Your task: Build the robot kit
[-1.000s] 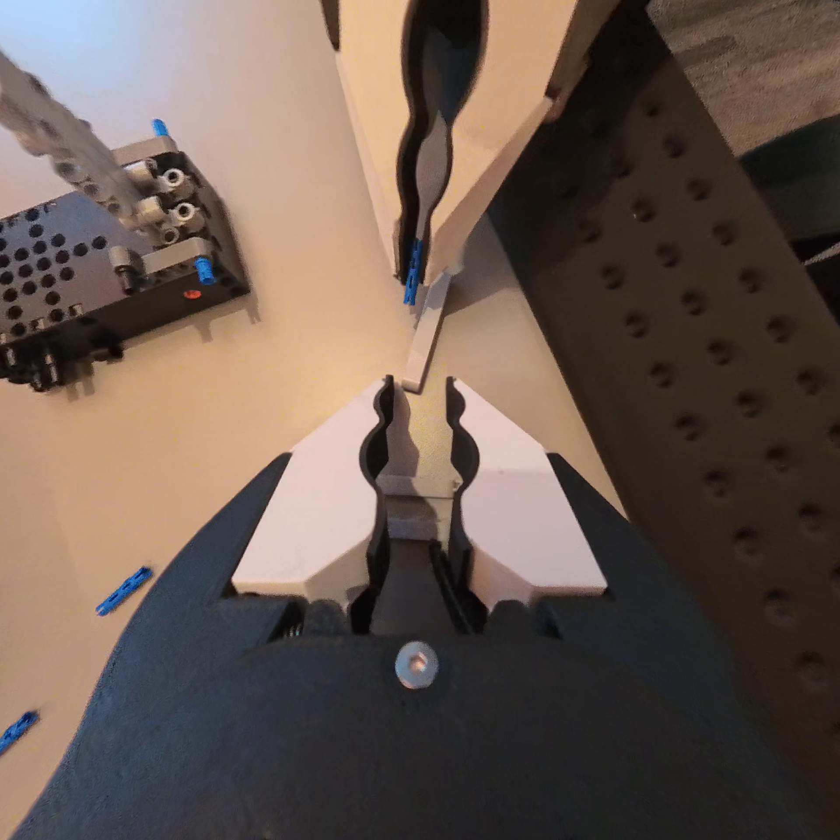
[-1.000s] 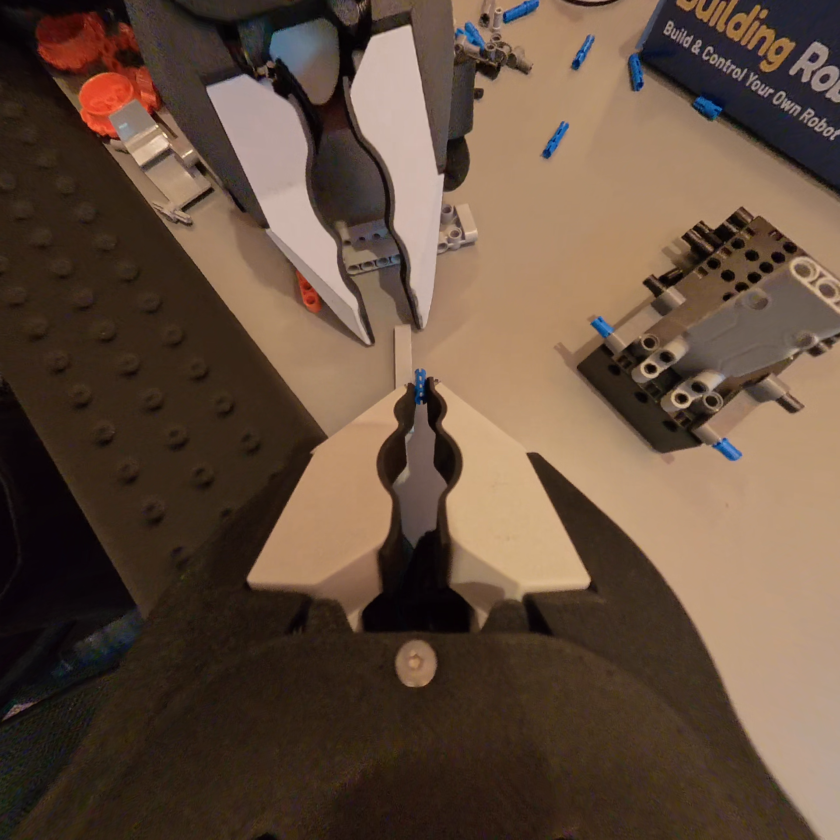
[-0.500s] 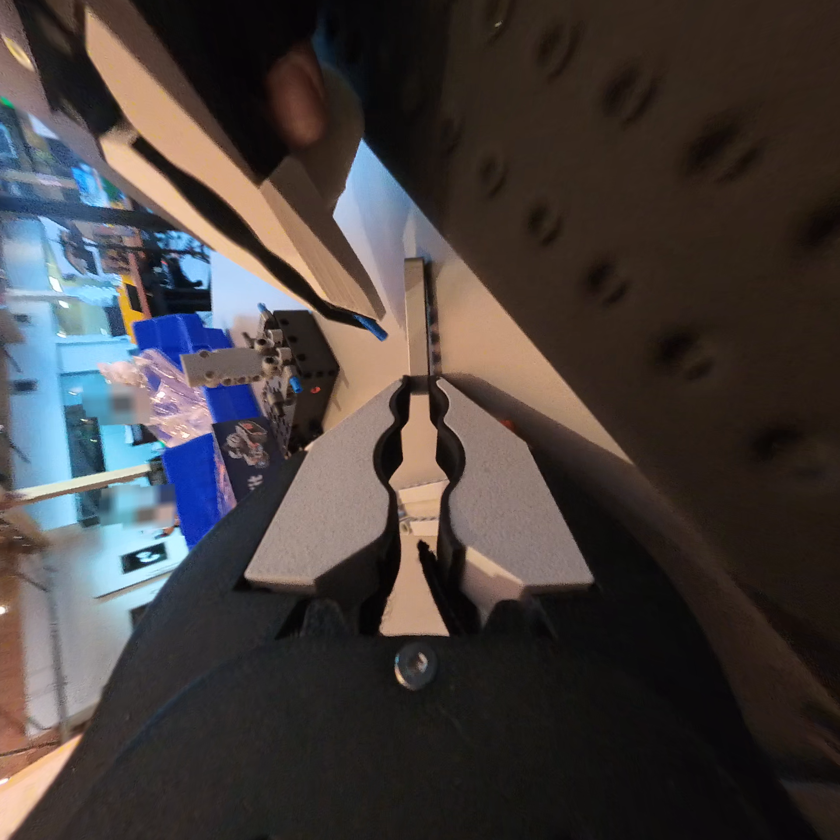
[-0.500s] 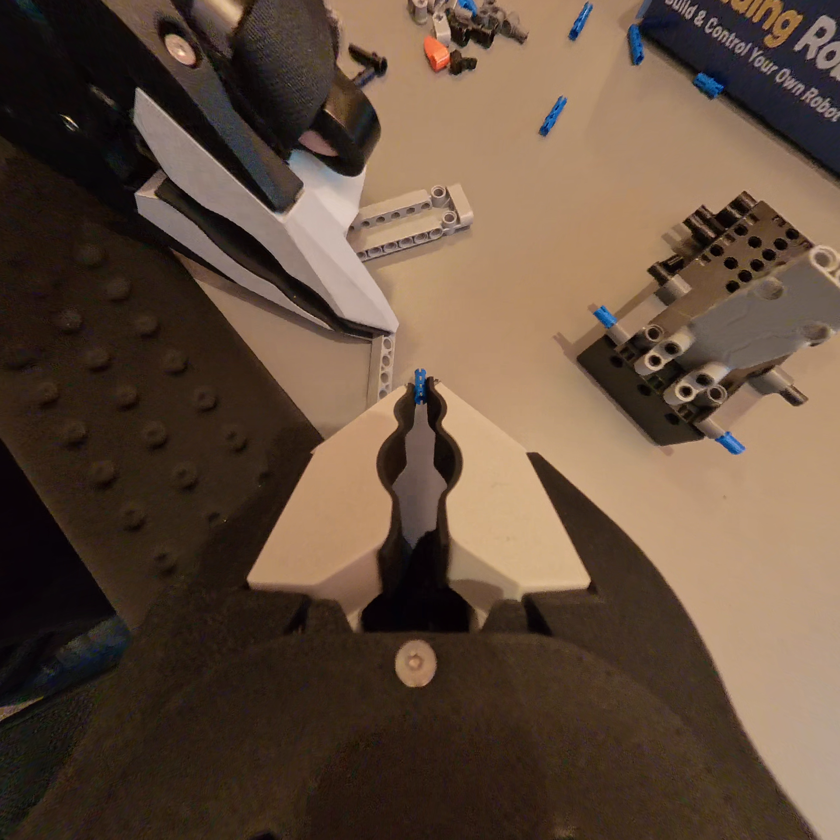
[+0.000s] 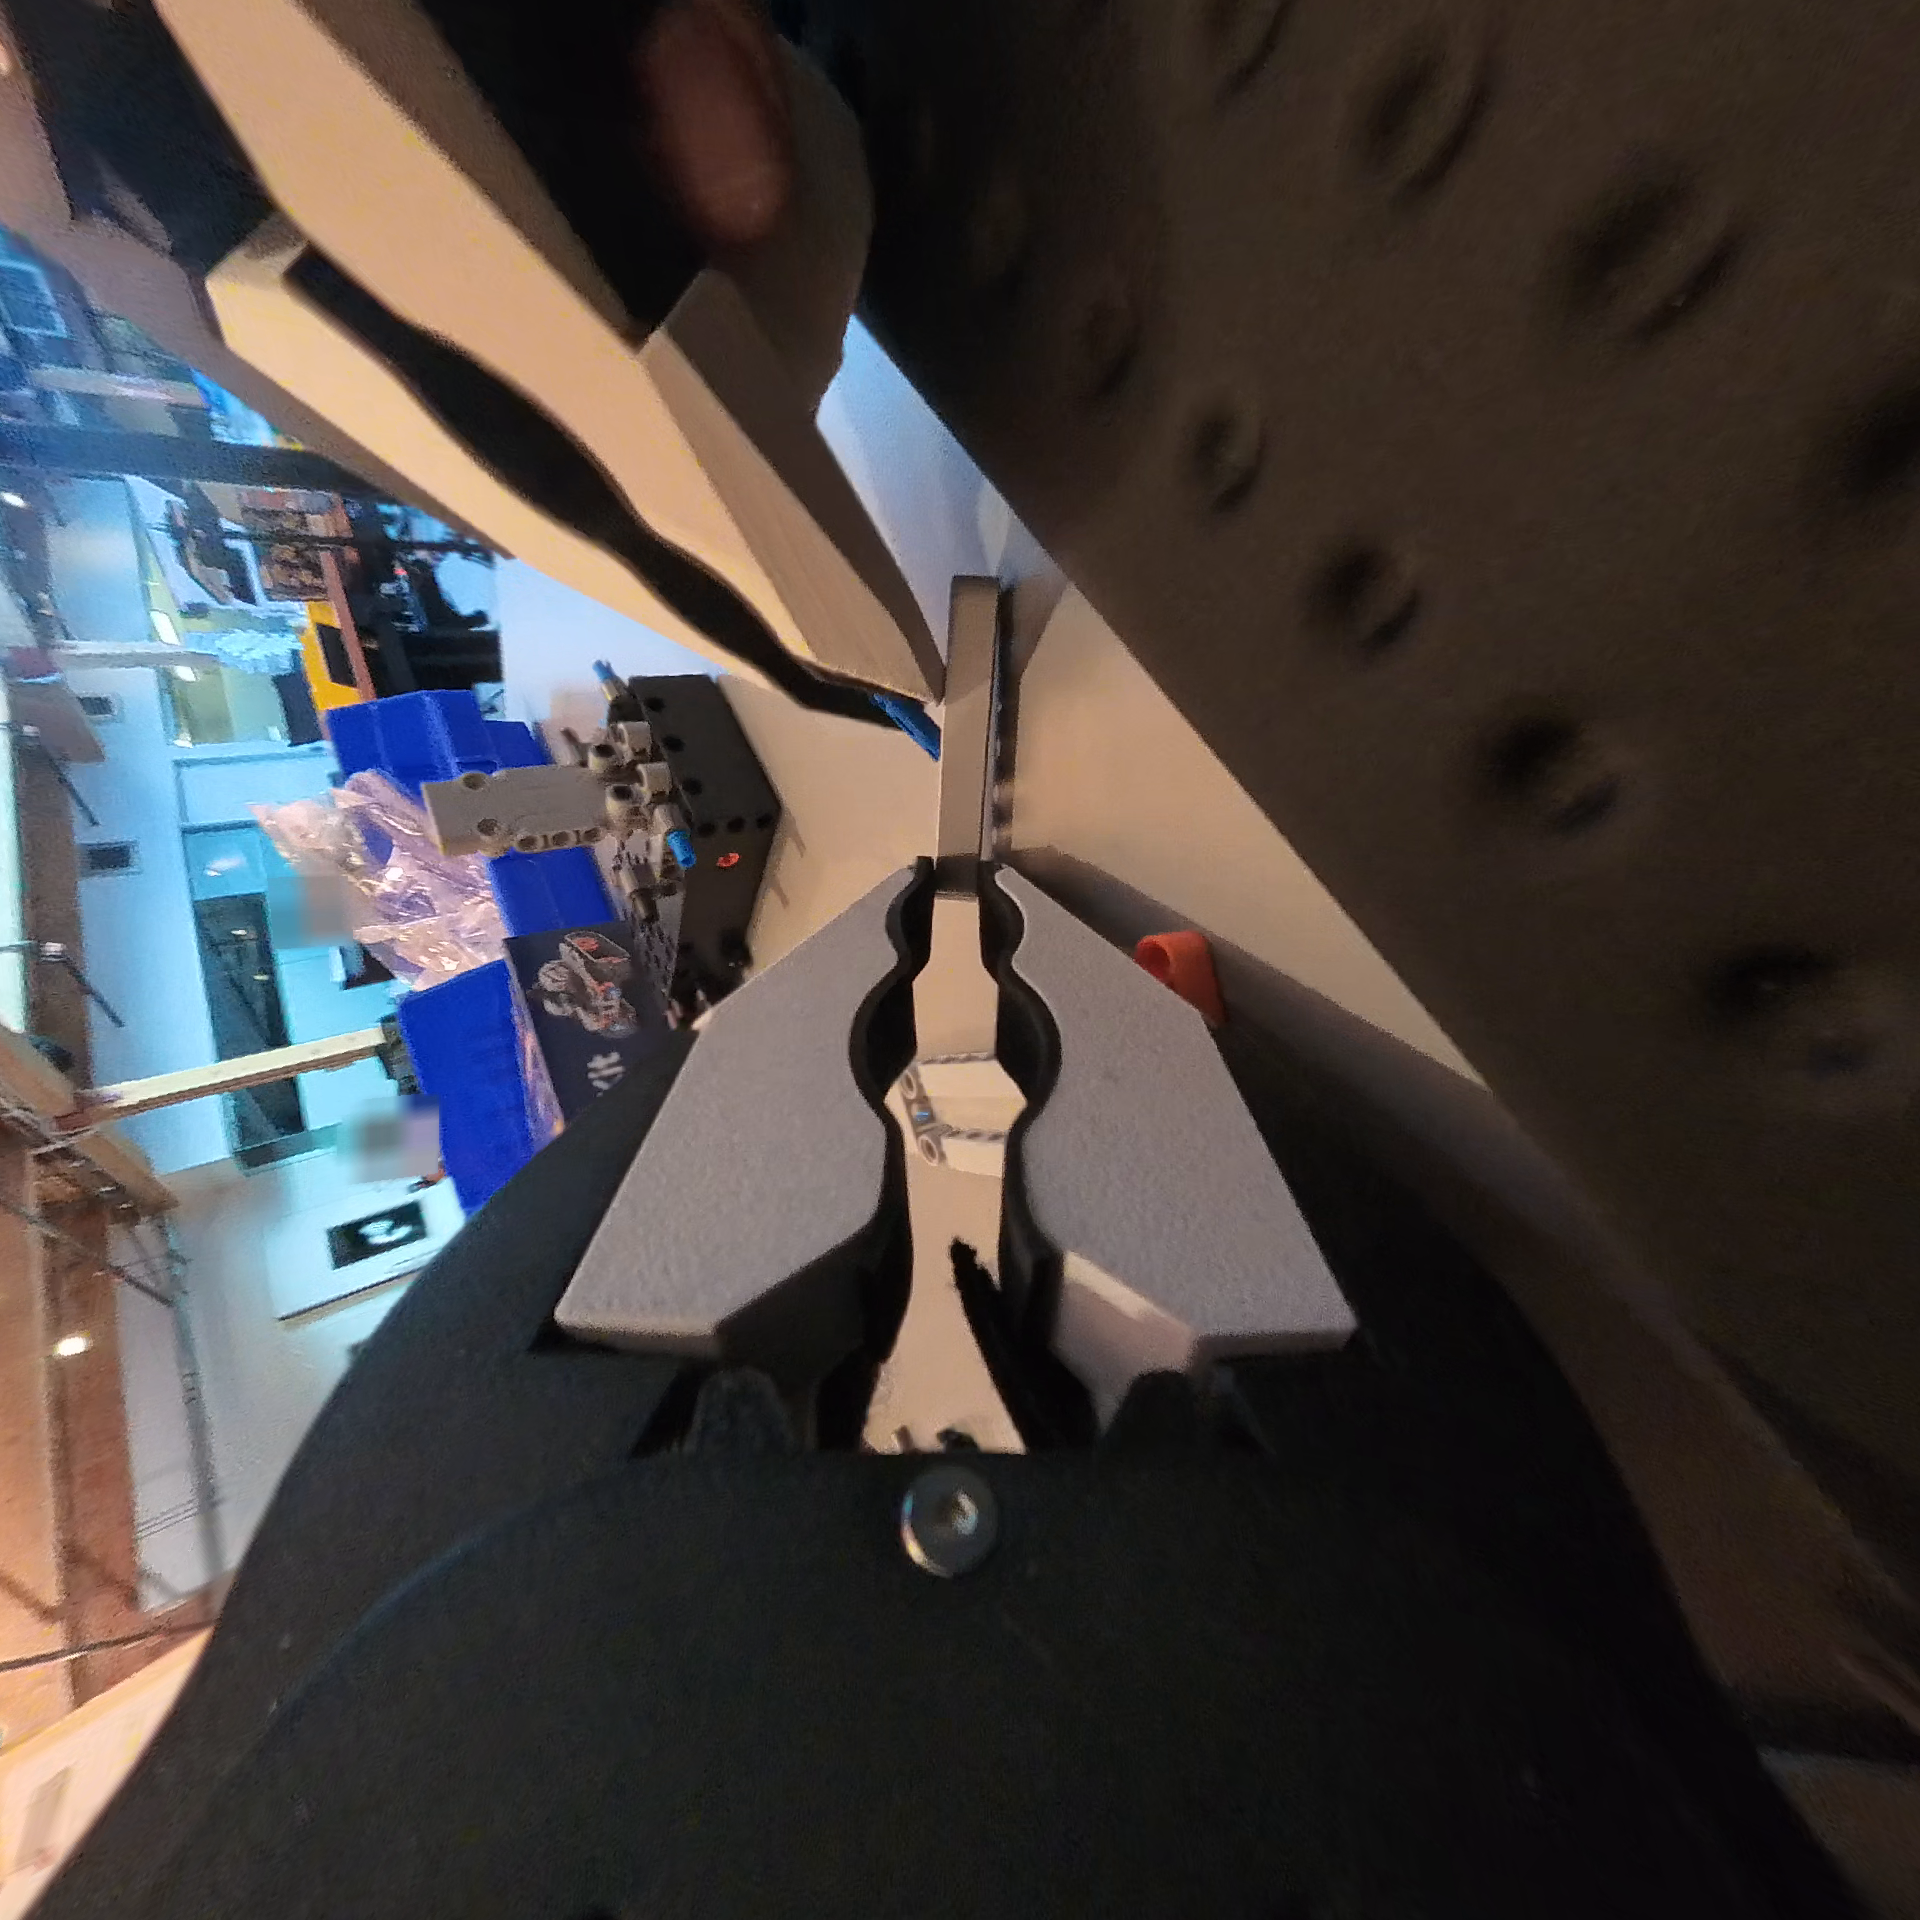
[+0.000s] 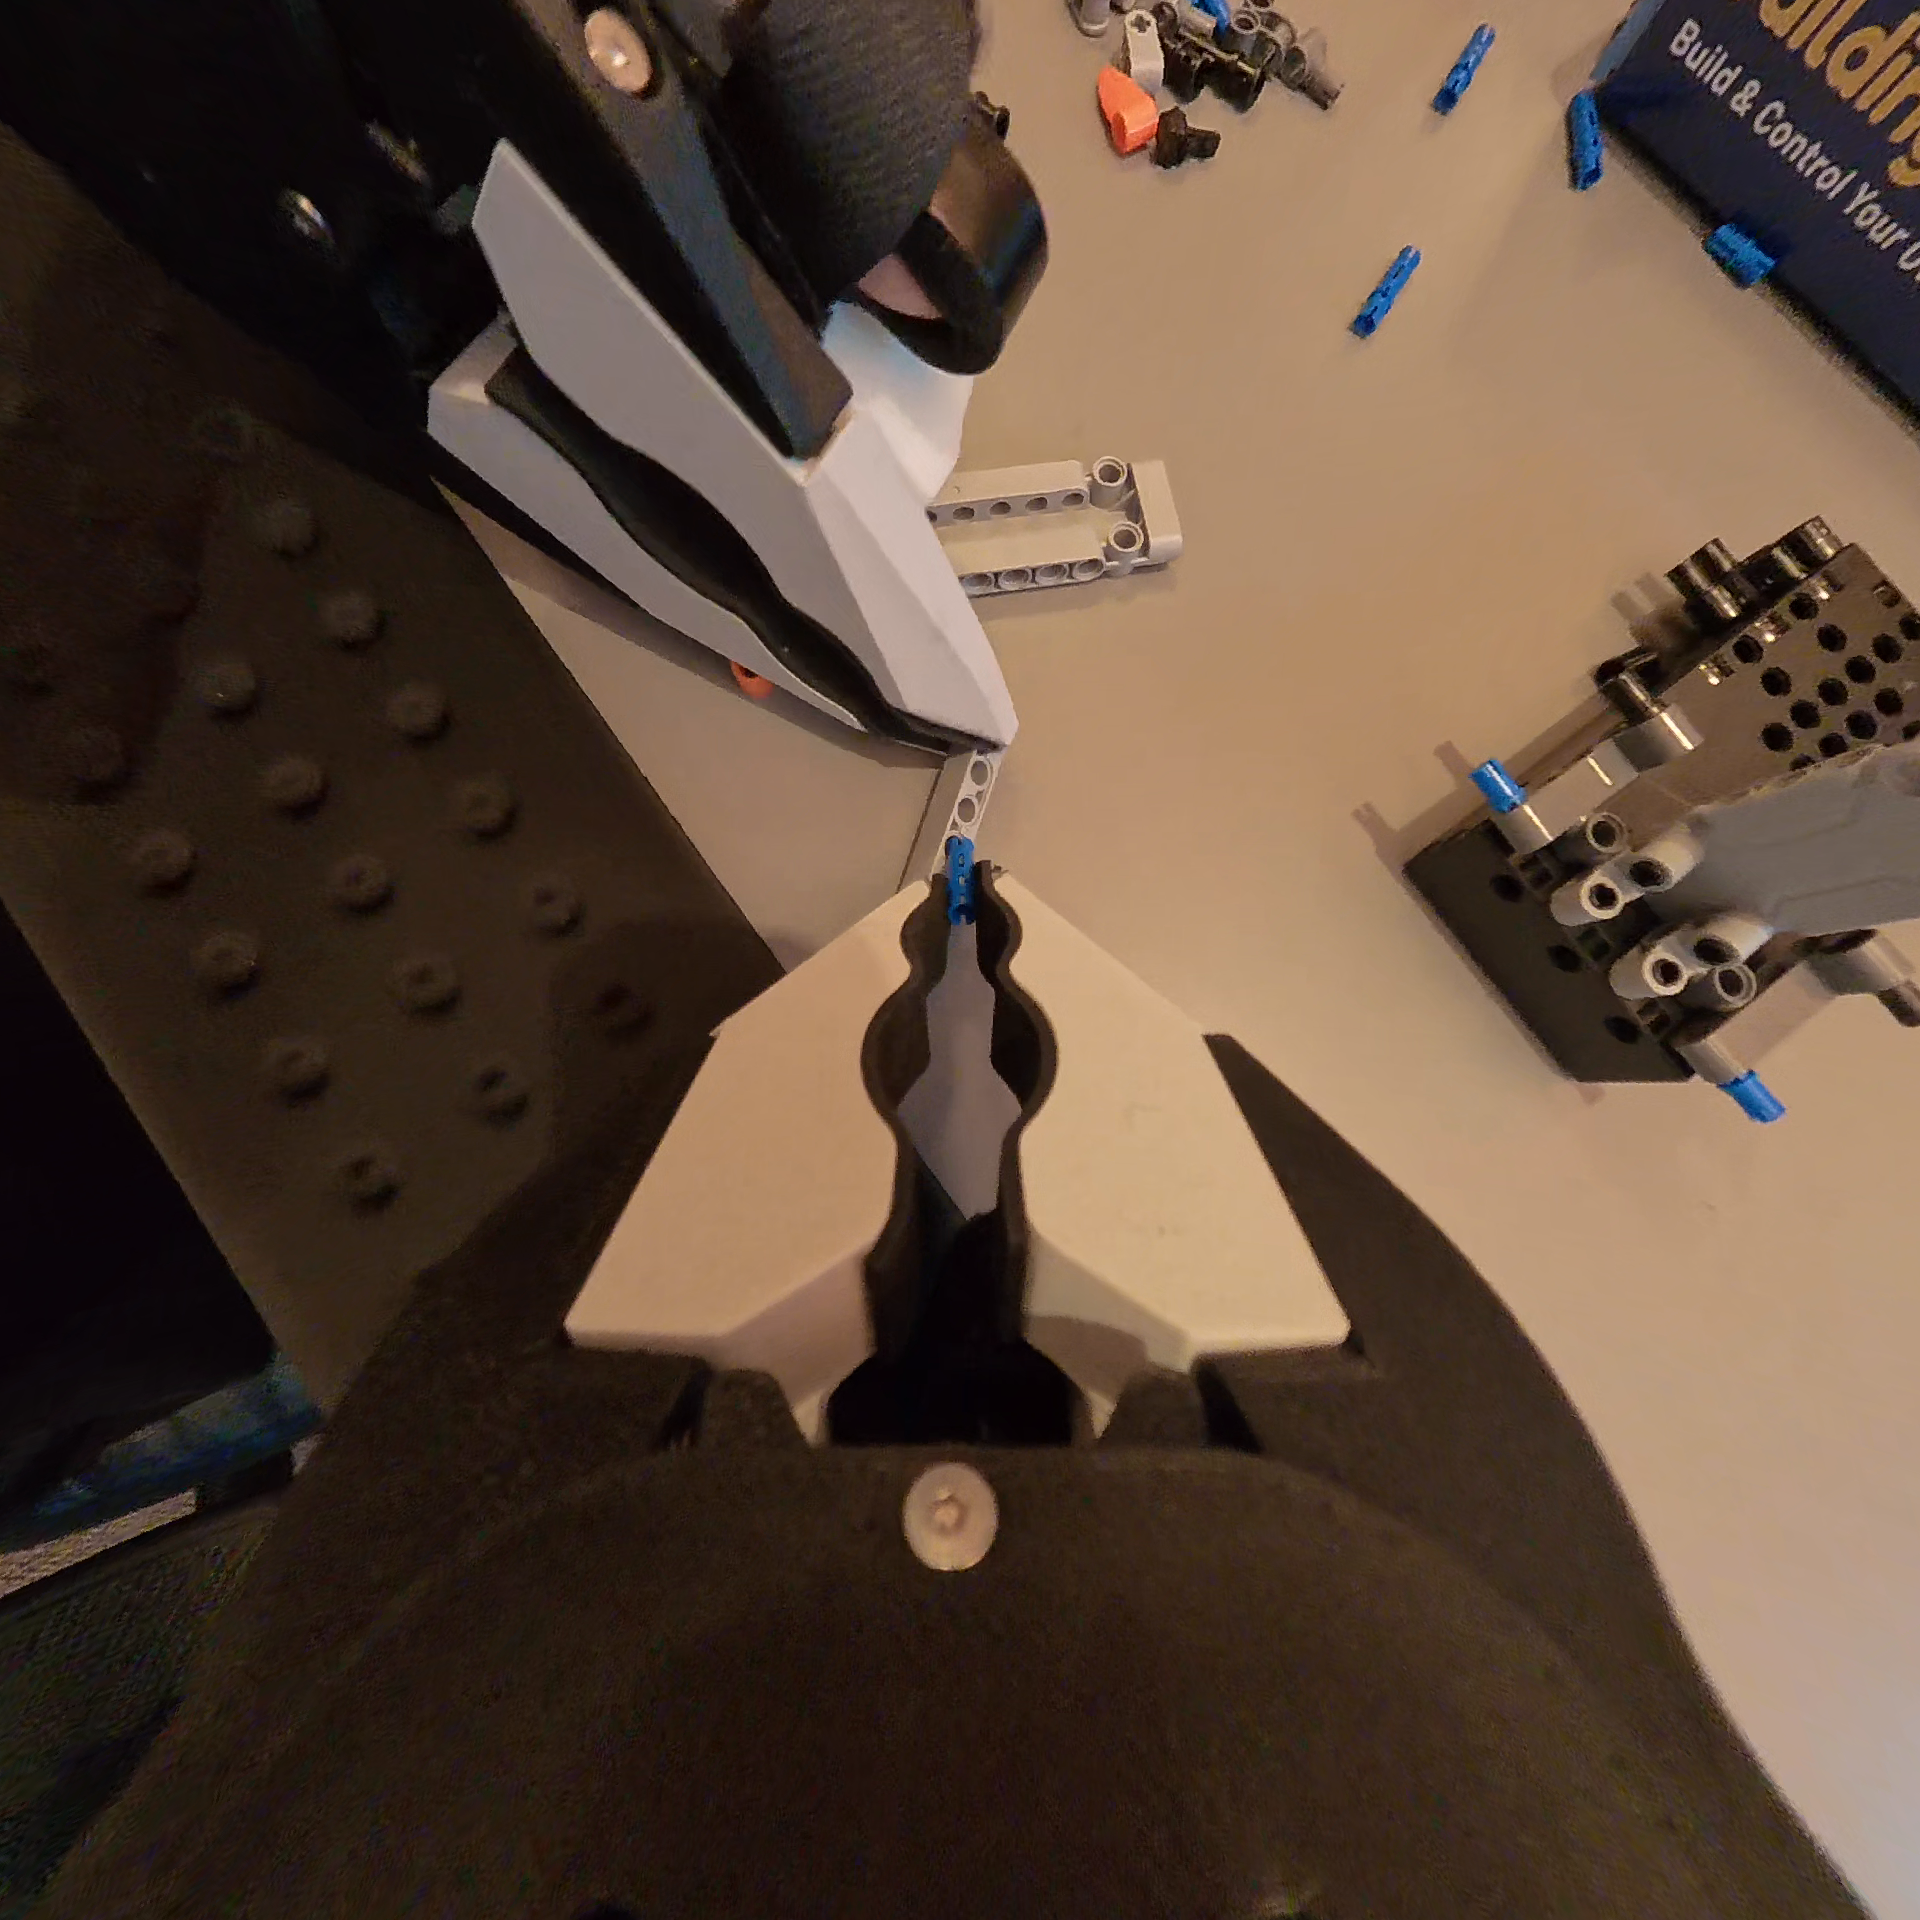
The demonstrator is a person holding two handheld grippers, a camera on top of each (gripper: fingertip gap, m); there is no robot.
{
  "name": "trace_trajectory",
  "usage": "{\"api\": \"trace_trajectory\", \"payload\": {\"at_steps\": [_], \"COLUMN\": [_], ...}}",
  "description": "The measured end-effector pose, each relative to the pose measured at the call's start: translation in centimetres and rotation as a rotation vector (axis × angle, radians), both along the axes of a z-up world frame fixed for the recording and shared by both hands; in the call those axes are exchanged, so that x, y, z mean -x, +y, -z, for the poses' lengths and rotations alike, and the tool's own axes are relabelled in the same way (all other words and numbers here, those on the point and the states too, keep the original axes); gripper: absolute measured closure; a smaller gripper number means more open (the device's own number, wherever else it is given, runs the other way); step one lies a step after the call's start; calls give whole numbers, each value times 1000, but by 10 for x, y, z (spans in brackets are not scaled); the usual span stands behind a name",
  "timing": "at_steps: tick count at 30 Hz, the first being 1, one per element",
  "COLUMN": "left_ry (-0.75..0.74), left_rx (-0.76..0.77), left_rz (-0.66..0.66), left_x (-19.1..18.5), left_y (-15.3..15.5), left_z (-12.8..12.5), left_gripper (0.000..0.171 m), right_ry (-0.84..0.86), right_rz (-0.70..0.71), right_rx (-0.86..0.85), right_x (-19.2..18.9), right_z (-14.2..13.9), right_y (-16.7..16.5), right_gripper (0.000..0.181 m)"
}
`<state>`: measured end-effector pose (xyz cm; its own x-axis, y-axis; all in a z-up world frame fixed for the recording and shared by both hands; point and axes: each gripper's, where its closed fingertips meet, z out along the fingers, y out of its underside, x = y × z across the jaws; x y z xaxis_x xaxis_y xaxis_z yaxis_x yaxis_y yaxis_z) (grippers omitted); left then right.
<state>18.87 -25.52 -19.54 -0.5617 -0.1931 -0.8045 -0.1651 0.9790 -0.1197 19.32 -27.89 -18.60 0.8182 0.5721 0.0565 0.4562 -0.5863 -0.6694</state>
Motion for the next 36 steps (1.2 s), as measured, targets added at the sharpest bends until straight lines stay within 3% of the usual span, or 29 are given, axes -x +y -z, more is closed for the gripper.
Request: {"api": "trace_trajectory", "payload": {"at_steps": [7, 10, 20, 25, 29, 36], "left_ry": [116, 160, 259, 56, -16, 40], "left_rx": [229, 319, 366, 141, -58, -37], "left_rz": [-21, -21, -17, -74, -49, 32], "left_x": [10, 13, -1, -15, -13, -3], "left_y": [5, 2, -6, 14, 14, 5], "left_z": [-8, -12, 1, -6, 1, 0], "left_gripper": [157, 157, 168, 169, 169, 170], "right_ry": [-137, -119, -25, 13, 12, 34], "right_rz": [-36, -24, -5, 1, 24, 37], "right_rx": [-19, -52, -21, 2, 26, 46], "right_x": [0, 0, 3, 1, -4, -7], "right_z": [3, -4, -9, -7, -1, 2], "right_y": [0, 3, -4, -1, 6, 10], "right_gripper": [178, 179, 178, 178, 178, 178]}}
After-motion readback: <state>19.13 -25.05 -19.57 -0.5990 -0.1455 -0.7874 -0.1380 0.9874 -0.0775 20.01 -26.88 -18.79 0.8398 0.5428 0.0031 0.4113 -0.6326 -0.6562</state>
